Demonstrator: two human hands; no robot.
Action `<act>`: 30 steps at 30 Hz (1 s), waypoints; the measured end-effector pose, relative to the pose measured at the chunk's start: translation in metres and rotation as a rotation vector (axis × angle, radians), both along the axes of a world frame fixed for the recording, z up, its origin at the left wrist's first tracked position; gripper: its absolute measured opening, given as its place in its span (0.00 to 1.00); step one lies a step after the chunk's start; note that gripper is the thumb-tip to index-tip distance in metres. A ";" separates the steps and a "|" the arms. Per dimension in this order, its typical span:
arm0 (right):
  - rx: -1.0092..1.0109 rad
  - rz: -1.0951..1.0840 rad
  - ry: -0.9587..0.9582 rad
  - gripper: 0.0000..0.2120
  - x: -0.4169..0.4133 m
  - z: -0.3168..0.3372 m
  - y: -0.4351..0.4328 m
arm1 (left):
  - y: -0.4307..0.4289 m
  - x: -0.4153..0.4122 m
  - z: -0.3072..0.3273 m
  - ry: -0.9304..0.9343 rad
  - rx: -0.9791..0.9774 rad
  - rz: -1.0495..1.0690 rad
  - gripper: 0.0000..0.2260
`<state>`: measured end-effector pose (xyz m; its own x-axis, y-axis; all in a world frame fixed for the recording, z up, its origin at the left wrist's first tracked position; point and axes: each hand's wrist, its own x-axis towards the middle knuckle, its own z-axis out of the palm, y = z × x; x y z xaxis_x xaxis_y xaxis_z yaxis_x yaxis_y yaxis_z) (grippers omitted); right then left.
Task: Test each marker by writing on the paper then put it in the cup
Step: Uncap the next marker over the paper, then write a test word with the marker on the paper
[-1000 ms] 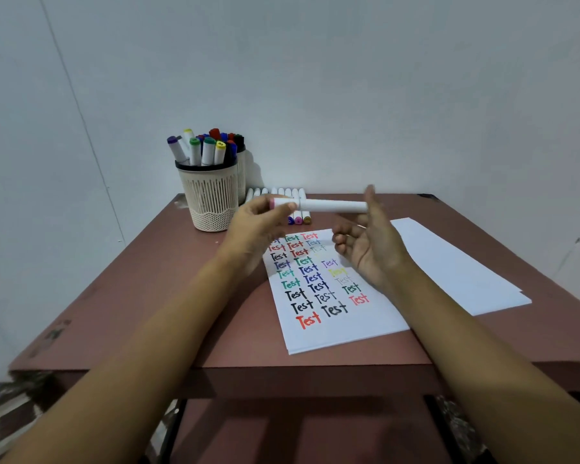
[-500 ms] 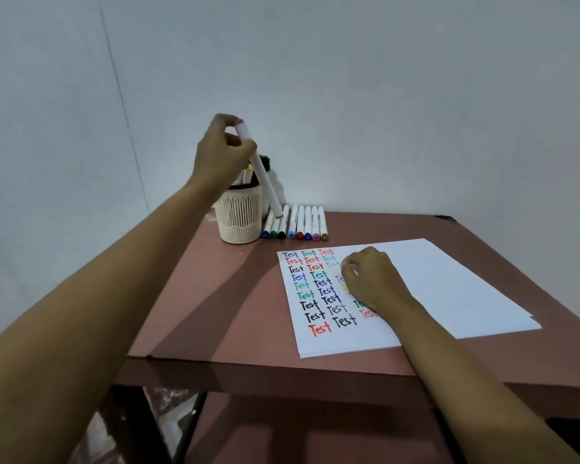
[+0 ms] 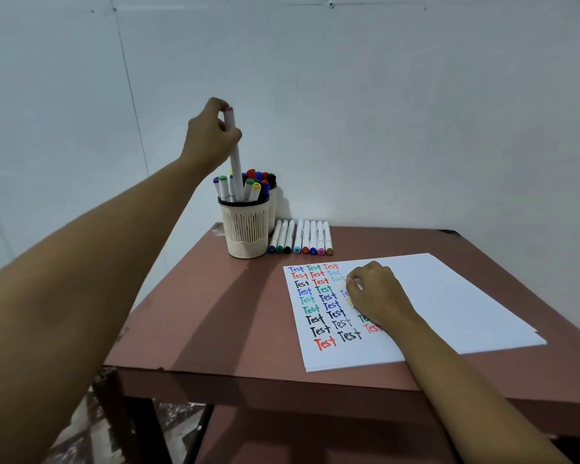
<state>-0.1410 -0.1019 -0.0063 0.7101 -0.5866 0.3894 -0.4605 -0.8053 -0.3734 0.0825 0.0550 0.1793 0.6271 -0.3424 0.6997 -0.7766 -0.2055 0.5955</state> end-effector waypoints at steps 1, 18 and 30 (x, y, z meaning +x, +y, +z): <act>0.001 -0.002 0.001 0.15 0.000 0.000 0.000 | -0.002 0.001 -0.006 -0.013 0.020 0.014 0.16; -0.023 0.002 0.020 0.14 0.001 0.001 0.000 | -0.011 -0.004 -0.096 -0.468 0.154 0.311 0.12; -0.106 0.023 0.223 0.13 0.005 0.016 0.002 | -0.051 -0.061 -0.179 -0.004 0.719 -0.209 0.22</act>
<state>-0.1360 -0.0997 0.0099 0.7979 -0.5338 0.2800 -0.5033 -0.8456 -0.1777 0.0215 0.0041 0.0006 0.4967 -0.8281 0.2599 -0.8439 -0.3909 0.3674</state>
